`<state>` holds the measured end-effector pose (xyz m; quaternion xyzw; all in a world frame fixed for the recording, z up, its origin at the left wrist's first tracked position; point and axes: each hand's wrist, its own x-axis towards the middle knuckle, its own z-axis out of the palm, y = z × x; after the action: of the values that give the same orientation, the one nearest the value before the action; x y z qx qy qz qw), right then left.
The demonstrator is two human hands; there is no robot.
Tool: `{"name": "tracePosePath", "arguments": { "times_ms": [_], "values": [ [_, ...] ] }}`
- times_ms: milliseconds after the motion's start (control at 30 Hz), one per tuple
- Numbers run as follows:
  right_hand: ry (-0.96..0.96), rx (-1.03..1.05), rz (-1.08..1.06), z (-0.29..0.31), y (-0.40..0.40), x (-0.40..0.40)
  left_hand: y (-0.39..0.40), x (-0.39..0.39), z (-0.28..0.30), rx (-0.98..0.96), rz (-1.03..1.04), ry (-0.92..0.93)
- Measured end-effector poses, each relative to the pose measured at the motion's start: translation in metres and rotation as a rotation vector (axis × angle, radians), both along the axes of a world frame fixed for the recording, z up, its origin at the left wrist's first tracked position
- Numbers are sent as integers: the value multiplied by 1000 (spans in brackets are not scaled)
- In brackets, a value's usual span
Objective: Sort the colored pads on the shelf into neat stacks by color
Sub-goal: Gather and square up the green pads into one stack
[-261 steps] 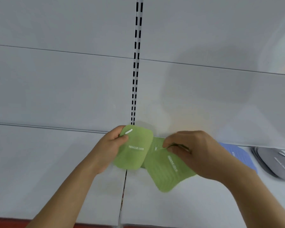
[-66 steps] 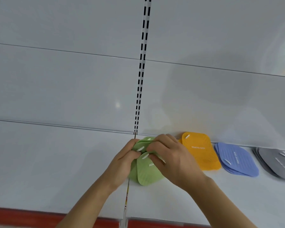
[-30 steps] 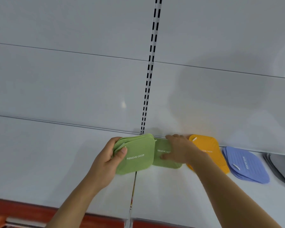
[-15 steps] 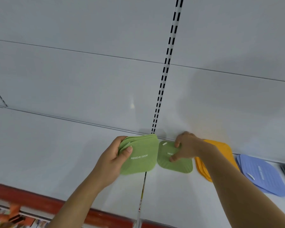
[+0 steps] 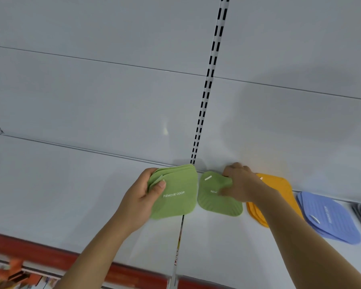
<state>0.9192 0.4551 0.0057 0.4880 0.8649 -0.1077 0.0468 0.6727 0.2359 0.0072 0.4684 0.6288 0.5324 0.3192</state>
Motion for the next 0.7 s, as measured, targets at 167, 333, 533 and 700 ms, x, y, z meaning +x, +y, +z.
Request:
{"name": "tracePosePath", "arguments": {
  "times_ms": [167,333,533,700],
  "values": [
    [390,196,61,12,-39,23,10,-1,0,10,32,-13],
    [602,284,166,62,-93,54,27,10,10,9,-51,-30],
    [810,317,50,43,-101,36,46,50,21,28,-271,-91],
    [1157,114,-92,4,-101,40,53,70,11,11,-371,-259]
  ]
}}
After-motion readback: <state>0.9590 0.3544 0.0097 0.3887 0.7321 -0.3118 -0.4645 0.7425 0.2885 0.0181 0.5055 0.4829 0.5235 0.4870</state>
